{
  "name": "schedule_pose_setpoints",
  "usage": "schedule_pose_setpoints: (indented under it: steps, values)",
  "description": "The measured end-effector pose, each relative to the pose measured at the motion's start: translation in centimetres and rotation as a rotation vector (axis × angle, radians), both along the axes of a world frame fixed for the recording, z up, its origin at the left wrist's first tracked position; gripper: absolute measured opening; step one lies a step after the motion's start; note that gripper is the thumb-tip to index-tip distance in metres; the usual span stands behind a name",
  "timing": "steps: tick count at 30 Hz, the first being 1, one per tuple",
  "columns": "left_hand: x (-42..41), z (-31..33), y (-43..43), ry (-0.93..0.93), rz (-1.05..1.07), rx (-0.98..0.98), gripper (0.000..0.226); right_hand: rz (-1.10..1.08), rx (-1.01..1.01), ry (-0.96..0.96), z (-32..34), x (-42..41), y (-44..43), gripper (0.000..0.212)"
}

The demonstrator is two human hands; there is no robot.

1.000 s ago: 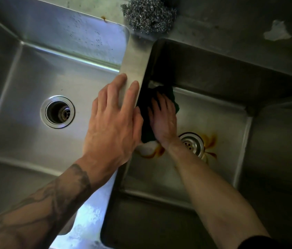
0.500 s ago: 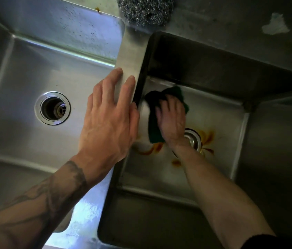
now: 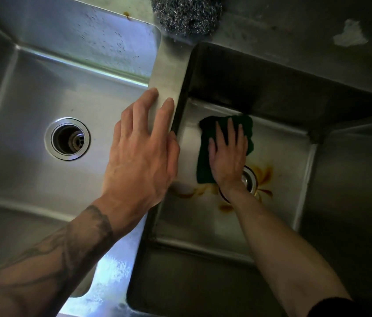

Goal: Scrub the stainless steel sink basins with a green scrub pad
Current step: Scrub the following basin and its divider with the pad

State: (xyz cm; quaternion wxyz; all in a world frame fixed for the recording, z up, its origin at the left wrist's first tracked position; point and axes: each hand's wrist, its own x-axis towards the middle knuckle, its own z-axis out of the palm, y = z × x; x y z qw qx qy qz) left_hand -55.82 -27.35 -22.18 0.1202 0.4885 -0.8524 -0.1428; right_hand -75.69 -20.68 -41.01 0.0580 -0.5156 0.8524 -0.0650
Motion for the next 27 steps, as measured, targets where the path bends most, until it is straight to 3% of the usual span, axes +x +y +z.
schedule_pose_setpoints:
  steps: [3,7,9,12,15,18,21,23,27]
  values:
    - [-0.1,0.1,0.1,-0.005,-0.001,0.001,0.049,-0.103,-0.016,-0.031,0.3,3.8,-1.4,0.052]
    - [-0.1,0.3,0.1,-0.009,-0.007,0.022,0.05,0.372,0.019,-0.07,-0.3,6.8,3.1,0.051]
    - [-0.1,0.2,0.0,-0.009,-0.011,0.017,0.05,0.469,-0.002,-0.05,-0.5,3.9,3.5,0.05]
    - [0.0,0.2,0.1,-0.001,-0.003,0.011,0.048,0.182,-0.009,-0.002,-0.3,0.9,0.3,0.049]
    - [-0.1,0.3,0.2,0.008,-0.005,0.02,0.048,-0.096,-0.034,-0.047,0.4,4.2,-1.4,0.05]
    - [-0.1,0.7,0.0,0.0,-0.012,0.041,0.05,0.137,-0.005,-0.095,0.4,8.7,2.9,0.051]
    - [-0.1,0.6,0.0,-0.001,-0.02,0.038,0.051,0.434,0.015,-0.093,0.3,6.2,6.1,0.05]
    - [-0.1,0.4,-0.1,0.005,-0.017,0.029,0.05,0.335,0.0,-0.044,0.2,3.2,4.4,0.048]
    - [-0.2,0.2,-0.1,0.014,-0.014,0.028,0.048,-0.11,-0.049,-0.035,0.5,3.6,-0.7,0.048]
